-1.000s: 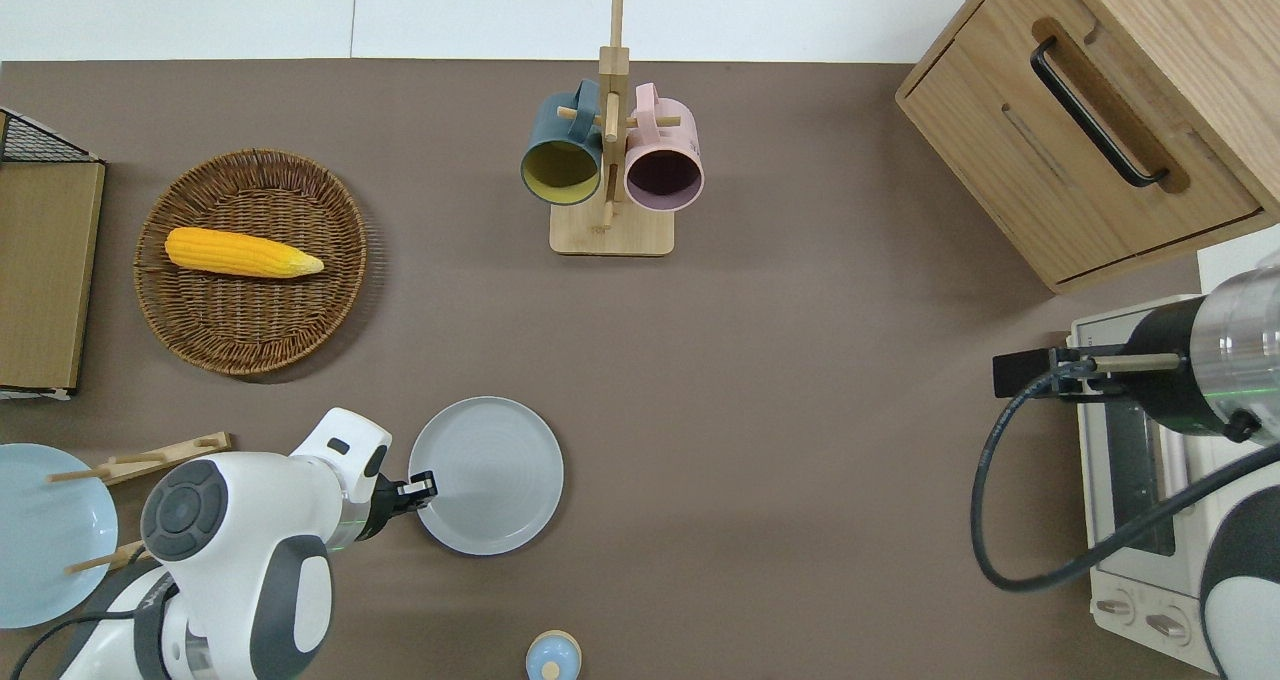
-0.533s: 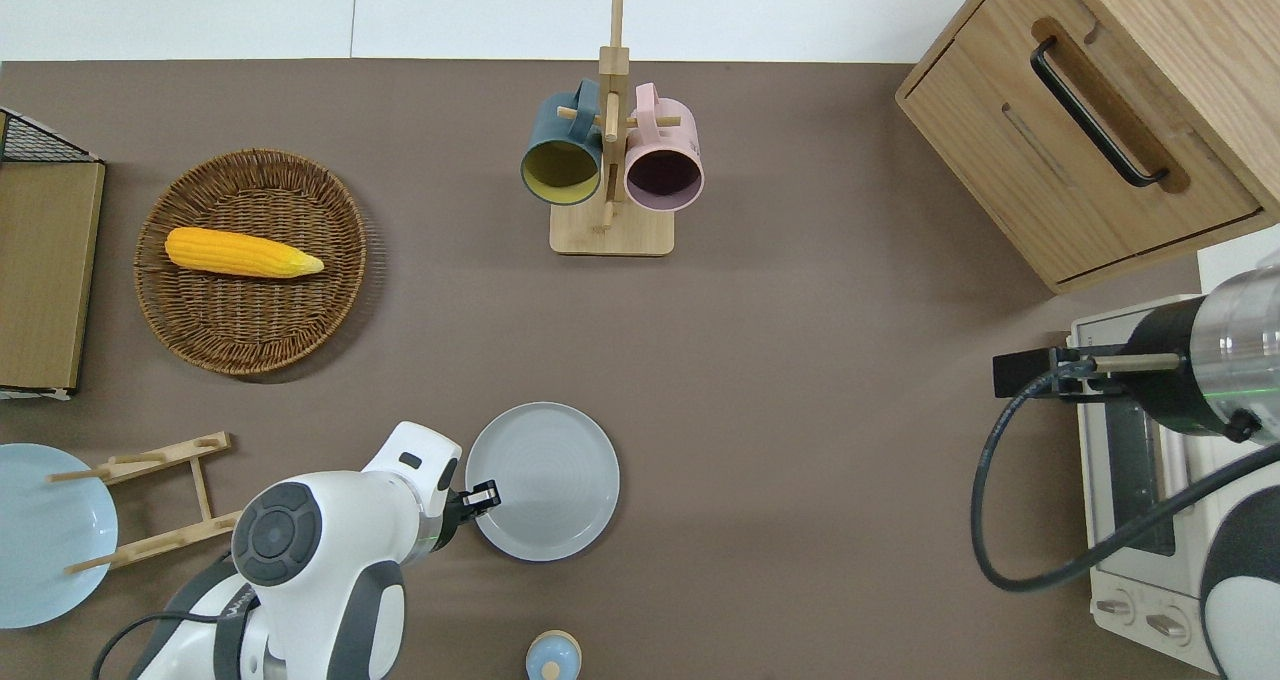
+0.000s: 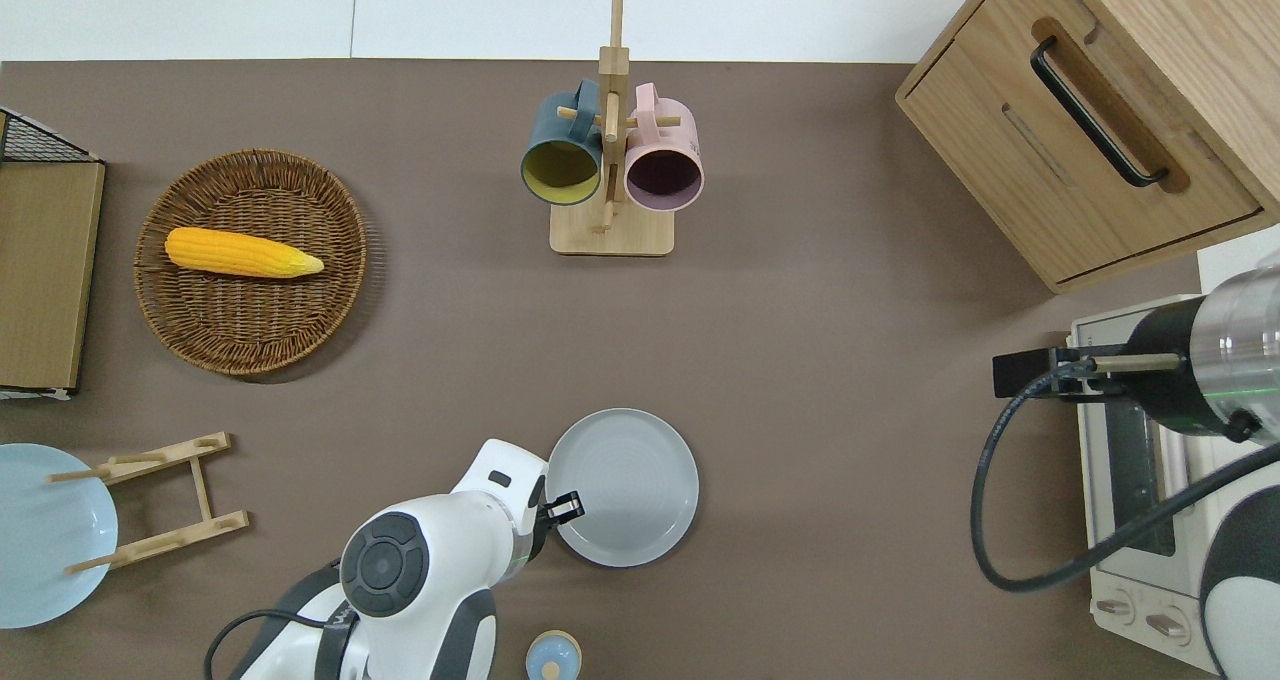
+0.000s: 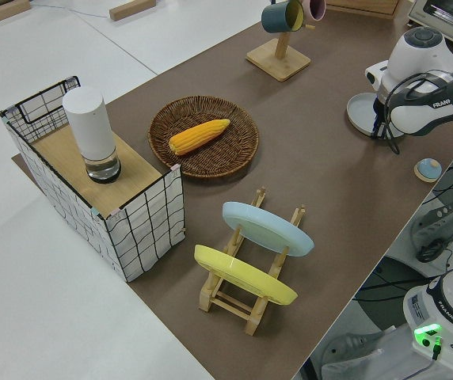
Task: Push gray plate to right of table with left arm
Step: 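Push the gray plate with the left gripper toward the right arm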
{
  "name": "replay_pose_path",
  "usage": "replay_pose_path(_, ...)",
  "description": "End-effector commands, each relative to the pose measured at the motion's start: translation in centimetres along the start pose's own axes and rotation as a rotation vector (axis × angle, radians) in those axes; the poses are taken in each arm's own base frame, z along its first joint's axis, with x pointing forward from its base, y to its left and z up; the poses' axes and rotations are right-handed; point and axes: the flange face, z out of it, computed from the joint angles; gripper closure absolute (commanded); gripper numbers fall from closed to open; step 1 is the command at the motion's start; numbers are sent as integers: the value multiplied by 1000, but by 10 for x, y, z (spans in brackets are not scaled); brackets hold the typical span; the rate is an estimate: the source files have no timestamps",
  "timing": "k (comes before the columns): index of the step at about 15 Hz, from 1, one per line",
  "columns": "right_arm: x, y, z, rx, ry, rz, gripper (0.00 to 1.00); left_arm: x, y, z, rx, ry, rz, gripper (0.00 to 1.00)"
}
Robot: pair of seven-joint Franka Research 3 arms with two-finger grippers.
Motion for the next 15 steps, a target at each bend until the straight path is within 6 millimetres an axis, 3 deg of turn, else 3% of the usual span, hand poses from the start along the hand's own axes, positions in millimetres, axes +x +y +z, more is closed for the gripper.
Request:
replay_pose_path(1, -8, 1, 0, 9, -4, 22, 5, -7, 33, 18, -22, -27, -16, 1000)
replay_pose_path(6, -8, 1, 0, 9, -4, 20, 5, -17, 70, 40, -53, -12, -7, 1000)
replay_pose_path(15, -8, 1, 0, 9, -4, 20, 5, -40, 123, 43, -100, -21, 32, 1000)
